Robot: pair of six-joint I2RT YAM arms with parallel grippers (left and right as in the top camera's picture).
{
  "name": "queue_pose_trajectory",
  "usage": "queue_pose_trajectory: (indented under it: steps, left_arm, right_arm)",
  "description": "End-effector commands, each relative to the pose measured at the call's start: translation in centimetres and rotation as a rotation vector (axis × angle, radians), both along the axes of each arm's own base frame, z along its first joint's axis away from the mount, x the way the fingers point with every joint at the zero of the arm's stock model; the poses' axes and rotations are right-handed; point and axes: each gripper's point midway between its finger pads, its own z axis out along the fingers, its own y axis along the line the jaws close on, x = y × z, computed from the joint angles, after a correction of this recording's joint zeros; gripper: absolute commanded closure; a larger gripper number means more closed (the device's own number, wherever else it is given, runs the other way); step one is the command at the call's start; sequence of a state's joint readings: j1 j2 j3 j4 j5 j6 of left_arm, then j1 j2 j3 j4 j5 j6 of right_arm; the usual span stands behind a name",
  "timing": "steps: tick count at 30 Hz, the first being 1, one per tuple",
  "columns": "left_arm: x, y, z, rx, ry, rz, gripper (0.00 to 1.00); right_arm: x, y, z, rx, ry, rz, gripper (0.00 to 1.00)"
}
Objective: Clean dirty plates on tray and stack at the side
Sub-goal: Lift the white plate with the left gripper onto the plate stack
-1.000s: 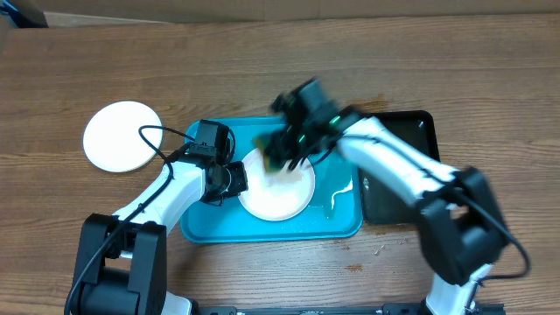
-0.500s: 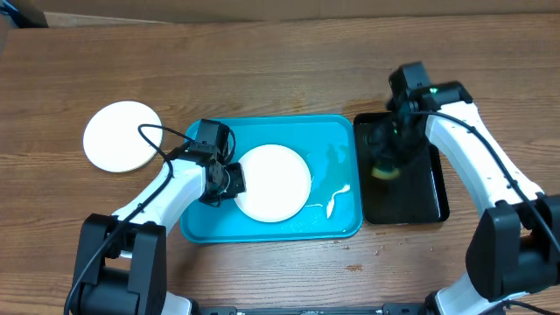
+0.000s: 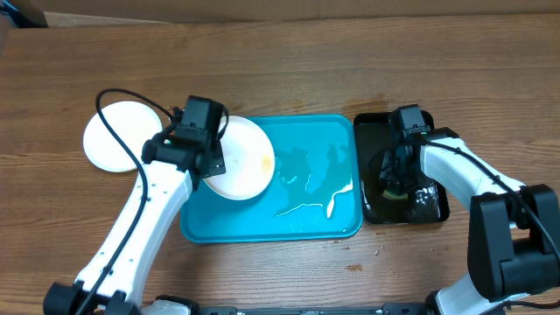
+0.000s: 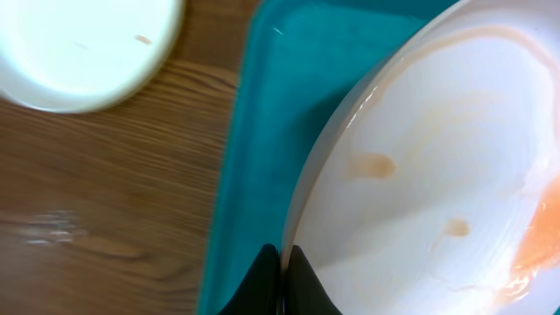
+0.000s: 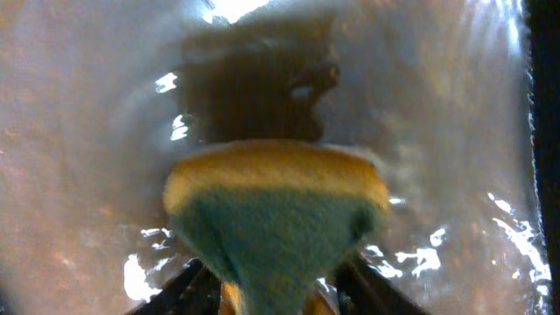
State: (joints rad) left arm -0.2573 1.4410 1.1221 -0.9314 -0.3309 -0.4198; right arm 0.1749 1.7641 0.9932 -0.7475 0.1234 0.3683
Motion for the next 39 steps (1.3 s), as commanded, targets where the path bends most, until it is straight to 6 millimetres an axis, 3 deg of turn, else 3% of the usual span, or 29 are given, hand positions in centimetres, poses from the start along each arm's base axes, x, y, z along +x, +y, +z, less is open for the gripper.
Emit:
queue_pose_trajectory:
  steps: [1,3,10,13,17,25,28,32,35,39]
  left_arm:
    - [0.8,1.8,5.5,0.273,-0.163,0.011,0.96]
    - [0.9,1.2,7.7,0.4,-0.223,-0.028,0.96]
    - [0.0,-2.9,14.4,0.785,-0.455,-0.132,0.96]
    - [-0.5,-4.7,15.4,0.831,-0.498,-0.186,0.96]
    - [-0.8,-6.1,16.3,0.868,-0.537,-0.219,0.96]
    - [-0.1,-7.1,17.0,0.855,-0.566,-0.226,0.96]
    - [0.6,-8.2,15.9,0.75,-0.57,-0.259,0.96]
    - [2.0,-9.3,12.4,0.518,-0.487,-0.338,0.96]
    - [3.1,-8.2,10.0,0.321,-0.421,-0.294,0.96]
    - [4.7,-5.2,7.2,0.007,-0.323,-0.179,0.96]
  right_arm:
    - [-0.1,-0.4,-0.3,-0.013,-0.005,-0.016,0.48]
    - [0.2,-0.6,-0.1,-0.011,-0.012,-0.023,0.33]
    - [1.8,-1.8,2.9,-0.005,-0.011,-0.059,0.0]
    - [2.8,-2.5,4.2,-0.003,-0.028,-0.082,0.0]
    - [3.2,-2.8,4.6,-0.002,-0.038,-0.093,0.0]
    - [3.4,-2.8,4.6,-0.001,-0.048,-0.093,0.0]
    - [3.4,-2.8,4.6,-0.001,-0.049,-0.093,0.0]
    - [3.4,-2.8,4.6,-0.001,-0.05,-0.093,0.0]
    - [3.4,-2.8,4.6,-0.001,-0.049,-0.093,0.0]
    - [3.4,-2.8,4.6,-0.001,-0.05,-0.093,0.0]
